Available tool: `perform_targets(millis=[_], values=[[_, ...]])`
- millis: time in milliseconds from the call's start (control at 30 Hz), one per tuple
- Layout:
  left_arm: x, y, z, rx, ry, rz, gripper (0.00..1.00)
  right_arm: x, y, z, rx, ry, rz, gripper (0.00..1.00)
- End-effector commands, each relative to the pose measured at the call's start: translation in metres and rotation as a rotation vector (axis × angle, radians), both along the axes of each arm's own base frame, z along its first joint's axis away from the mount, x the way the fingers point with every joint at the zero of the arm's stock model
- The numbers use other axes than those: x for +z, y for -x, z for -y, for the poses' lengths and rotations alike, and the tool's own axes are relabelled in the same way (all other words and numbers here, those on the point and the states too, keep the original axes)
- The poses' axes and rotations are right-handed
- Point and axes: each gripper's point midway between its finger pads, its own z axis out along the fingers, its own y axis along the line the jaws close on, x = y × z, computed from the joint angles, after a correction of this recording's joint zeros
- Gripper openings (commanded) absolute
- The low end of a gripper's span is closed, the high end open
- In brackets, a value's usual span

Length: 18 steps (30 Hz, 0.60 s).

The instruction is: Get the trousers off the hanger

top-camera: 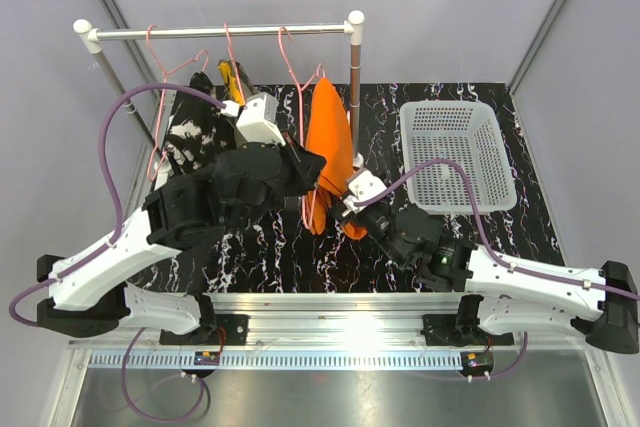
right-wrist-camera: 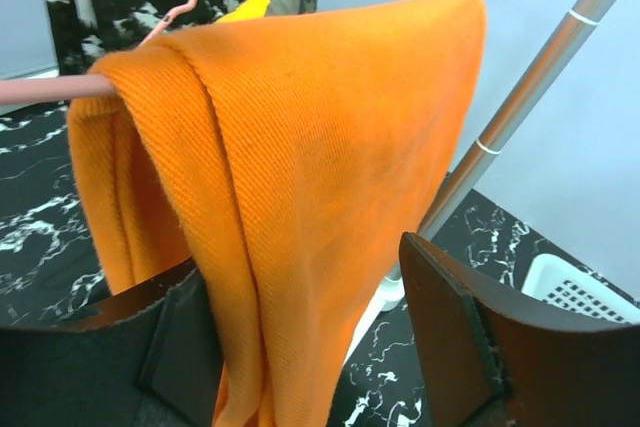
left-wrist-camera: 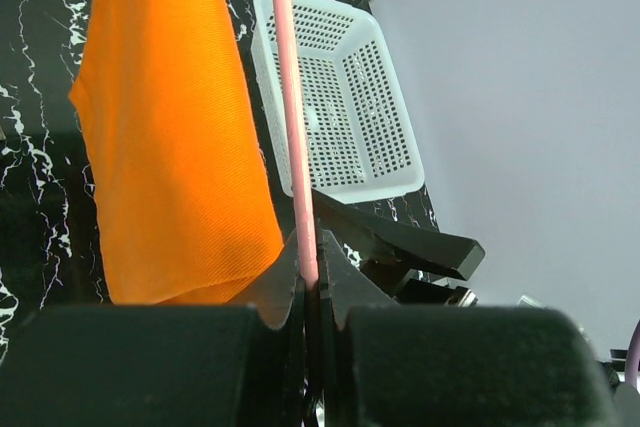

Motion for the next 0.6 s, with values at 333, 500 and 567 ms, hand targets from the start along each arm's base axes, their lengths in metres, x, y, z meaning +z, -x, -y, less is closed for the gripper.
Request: perform_targets(millis=[333,500,567], values=[[0.083,-0.005,-0.005,0.052,0.228,0.137,0.0,0.052,-0.019,-0.018,-0.085,-0.163,0.065,0.67],[0.077,-0.004,-0.008,0.056,0.2,0.135,0.0,0.07,-0.021,-0.007,-0.121,-0.17,0.138,0.44],[0.07,-0.005,-0.007,0.049,0.167,0.131,0.0,0.076,-0.019,-0.008,-0.093,-0.169,0.16,0.44]])
